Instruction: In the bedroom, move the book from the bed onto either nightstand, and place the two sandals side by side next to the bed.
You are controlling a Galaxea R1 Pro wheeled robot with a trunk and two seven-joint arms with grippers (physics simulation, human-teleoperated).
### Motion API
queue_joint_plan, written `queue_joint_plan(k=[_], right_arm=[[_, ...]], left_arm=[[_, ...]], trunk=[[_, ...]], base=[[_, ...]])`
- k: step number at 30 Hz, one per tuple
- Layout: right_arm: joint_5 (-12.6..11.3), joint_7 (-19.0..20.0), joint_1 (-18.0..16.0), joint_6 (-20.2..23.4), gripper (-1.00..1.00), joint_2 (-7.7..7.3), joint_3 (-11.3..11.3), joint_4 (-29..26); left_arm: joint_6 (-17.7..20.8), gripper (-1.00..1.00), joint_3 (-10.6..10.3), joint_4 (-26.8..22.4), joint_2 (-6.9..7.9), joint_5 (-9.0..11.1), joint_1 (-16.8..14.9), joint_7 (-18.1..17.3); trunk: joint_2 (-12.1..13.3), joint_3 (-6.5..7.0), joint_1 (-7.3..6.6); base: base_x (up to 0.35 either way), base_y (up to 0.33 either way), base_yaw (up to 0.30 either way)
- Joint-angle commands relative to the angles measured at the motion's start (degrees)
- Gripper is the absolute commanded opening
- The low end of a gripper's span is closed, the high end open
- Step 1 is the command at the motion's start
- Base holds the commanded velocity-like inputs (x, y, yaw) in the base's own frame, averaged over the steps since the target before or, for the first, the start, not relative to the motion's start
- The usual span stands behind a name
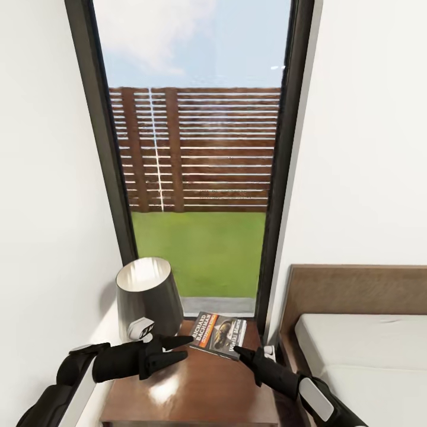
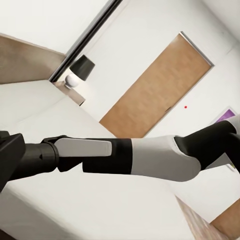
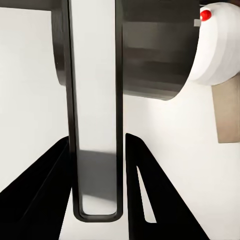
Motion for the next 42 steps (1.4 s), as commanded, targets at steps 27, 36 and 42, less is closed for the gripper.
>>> queue_joint_plan(k=[27, 36, 42], right_arm=[[-0.5, -0.2, -0.1, -0.2, -1.0, -0.16, 0.1, 0.1], [-0.5, -0.2, -0.1, -0.2, -1.0, 0.0, 0.1, 0.1], [-0.5, -0.2, -0.1, -0.2, -1.0, 0.01, 0.1, 0.1]], left_arm=[[0.5, 1.0, -0.1, 0.0, 0.05, 0.4, 0.0, -0.1], [0.5, 1.0, -0.1, 0.0, 0.05, 0.4, 0.0, -0.1], [0.5, 1.0, -0.2, 0.0, 0.05, 0.4, 0.0, -0.1]], trunk=[[-10.9, -4.92, 5.94], [-14.5, -6.54, 7.92], [-16.9, -7.62, 9.23]], base=[[0.0, 0.0, 0.0], [0.0, 0.0, 0.0], [0.0, 0.0, 0.0]])
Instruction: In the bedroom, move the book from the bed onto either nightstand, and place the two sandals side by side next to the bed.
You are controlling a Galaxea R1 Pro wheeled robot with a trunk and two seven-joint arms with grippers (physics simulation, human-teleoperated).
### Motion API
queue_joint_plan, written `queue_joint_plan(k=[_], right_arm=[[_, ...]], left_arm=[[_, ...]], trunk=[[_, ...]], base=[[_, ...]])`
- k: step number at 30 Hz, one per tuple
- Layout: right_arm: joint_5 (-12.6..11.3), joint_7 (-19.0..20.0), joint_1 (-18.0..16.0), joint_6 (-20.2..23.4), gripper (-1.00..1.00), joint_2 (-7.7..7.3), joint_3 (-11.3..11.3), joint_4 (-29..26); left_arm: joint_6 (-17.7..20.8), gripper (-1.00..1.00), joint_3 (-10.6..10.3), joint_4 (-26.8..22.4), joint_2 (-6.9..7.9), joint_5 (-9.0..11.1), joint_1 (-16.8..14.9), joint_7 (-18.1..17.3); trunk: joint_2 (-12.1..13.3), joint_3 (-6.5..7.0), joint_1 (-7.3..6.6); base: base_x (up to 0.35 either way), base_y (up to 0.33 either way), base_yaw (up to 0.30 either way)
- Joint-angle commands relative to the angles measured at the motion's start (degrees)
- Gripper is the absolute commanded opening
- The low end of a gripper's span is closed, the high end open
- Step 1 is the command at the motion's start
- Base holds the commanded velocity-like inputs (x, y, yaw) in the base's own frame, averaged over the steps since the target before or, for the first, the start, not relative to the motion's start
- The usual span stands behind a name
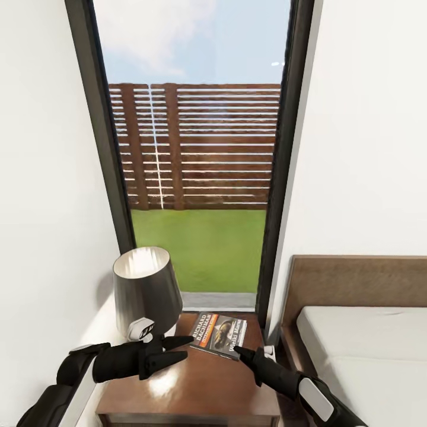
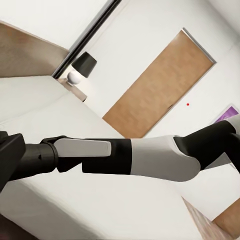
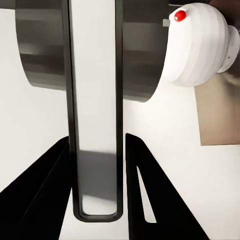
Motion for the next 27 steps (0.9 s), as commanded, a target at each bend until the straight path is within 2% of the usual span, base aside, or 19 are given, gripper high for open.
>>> queue_joint_plan(k=[1, 27], right_arm=[[-0.6, 0.0, -0.1, 0.3, -1.0, -0.07, 0.3, 0.0], [-0.6, 0.0, -0.1, 0.3, -1.0, -0.23, 0.2, 0.0]], left_arm=[[0.6, 1.0, -0.1, 0.0, 0.05, 0.3, 0.0, 0.0], [0.6, 1.0, 0.0, 0.0, 0.05, 0.4, 0.0, 0.0]], trunk=[[-0.5, -0.25, 0.22], [-10.9, -4.92, 5.93]], base=[[0.0, 0.0, 0.0], [0.0, 0.0, 0.0]])
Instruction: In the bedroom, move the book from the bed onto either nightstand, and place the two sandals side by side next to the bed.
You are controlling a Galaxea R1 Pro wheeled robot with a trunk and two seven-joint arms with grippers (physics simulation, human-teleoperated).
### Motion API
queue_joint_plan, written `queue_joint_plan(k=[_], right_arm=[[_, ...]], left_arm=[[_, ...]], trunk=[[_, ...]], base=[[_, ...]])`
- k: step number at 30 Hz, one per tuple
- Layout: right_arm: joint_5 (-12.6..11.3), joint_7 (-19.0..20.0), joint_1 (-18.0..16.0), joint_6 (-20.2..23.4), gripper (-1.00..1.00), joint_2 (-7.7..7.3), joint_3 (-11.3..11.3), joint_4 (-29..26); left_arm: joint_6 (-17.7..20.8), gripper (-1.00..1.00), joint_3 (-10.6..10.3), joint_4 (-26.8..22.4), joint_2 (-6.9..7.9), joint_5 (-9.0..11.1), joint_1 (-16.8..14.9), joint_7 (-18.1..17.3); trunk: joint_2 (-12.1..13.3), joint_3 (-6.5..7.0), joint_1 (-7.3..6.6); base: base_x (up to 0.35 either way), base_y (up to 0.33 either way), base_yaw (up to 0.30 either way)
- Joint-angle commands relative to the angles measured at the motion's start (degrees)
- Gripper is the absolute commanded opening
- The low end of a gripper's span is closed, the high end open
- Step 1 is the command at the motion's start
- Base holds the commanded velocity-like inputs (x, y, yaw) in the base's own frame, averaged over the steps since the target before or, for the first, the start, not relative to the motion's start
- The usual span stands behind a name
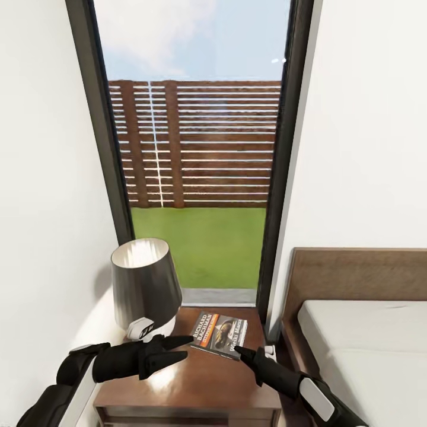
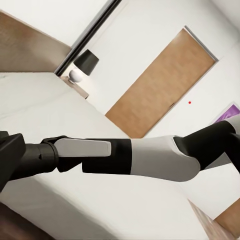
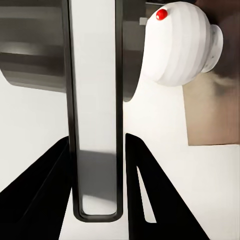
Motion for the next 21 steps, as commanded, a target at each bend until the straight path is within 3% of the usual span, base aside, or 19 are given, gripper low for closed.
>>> queue_joint_plan(k=[1, 21], right_arm=[[-0.6, 0.0, -0.1, 0.3, -1.0, -0.06, 0.3, 0.0], [-0.6, 0.0, -0.1, 0.3, -1.0, -0.06, 0.3, 0.0]], left_arm=[[0.6, 1.0, -0.1, 0.0, 0.05, 0.3, 0.0, 0.0], [0.6, 1.0, -0.1, 0.0, 0.05, 0.3, 0.0, 0.0]], trunk=[[-0.4, -0.25, 0.22], [-8.5, -3.84, 4.61]], base=[[0.0, 0.0, 0.0], [0.0, 0.0, 0.0]])
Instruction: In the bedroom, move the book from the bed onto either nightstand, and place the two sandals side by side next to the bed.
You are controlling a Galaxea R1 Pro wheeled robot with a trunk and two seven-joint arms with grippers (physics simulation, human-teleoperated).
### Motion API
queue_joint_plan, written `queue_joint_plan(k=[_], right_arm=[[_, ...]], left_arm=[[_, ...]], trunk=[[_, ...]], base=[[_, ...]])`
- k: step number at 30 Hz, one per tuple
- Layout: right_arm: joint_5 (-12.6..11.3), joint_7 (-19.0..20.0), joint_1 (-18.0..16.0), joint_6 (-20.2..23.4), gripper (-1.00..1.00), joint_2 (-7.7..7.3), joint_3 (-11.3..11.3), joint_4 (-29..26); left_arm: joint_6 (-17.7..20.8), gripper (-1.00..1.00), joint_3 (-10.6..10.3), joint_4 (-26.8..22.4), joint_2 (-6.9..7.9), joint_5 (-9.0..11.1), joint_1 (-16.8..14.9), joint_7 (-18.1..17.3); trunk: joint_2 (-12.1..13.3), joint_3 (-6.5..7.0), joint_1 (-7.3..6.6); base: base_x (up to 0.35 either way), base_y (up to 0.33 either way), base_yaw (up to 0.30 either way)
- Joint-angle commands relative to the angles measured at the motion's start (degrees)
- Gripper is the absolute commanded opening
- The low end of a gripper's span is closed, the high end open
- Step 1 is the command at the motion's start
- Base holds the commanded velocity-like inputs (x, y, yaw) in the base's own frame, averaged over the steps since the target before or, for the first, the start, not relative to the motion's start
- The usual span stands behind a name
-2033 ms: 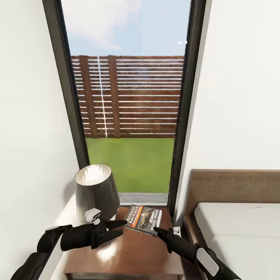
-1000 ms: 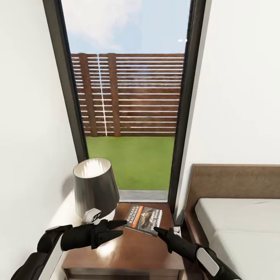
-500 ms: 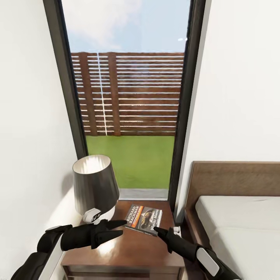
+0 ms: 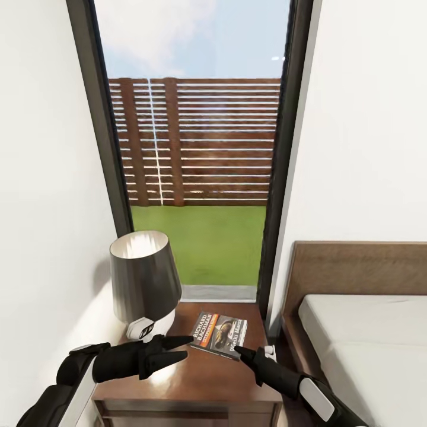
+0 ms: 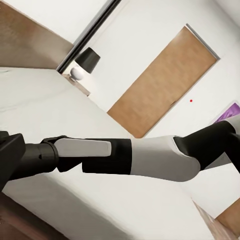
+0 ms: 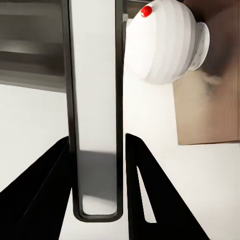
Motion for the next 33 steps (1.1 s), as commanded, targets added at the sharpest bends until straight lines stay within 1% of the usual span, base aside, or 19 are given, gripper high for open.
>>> queue_joint_plan(k=[1, 13, 20, 33], right_arm=[[-0.6, 0.0, -0.1, 0.3, -1.0, -0.04, 0.3, 0.0], [-0.6, 0.0, -0.1, 0.3, -1.0, -0.05, 0.3, 0.0], [-0.6, 0.0, -0.1, 0.3, -1.0, -0.06, 0.3, 0.0], [-0.6, -0.1, -0.1, 0.3, -1.0, -0.01, 0.3, 0.0]], left_arm=[[0.6, 1.0, -0.1, 0.0, 0.05, 0.3, 0.0, 0.0], [0.6, 1.0, -0.1, 0.1, 0.05, 0.3, 0.0, 0.0], [0.6, 1.0, 0.0, 1.9, 0.05, 0.3, 0.0, 0.0], [0.6, 1.0, 0.0, 2.1, 0.05, 0.4, 0.0, 0.0]], trunk=[[-0.4, -0.24, 0.22], [-5.3, -2.4, 2.86], [-8.1, -3.65, 4.39], [-13.3, -5.99, 7.25]], base=[[0.0, 0.0, 0.0], [0.0, 0.0, 0.0], [0.0, 0.0, 0.0], [0.0, 0.0, 0.0]])
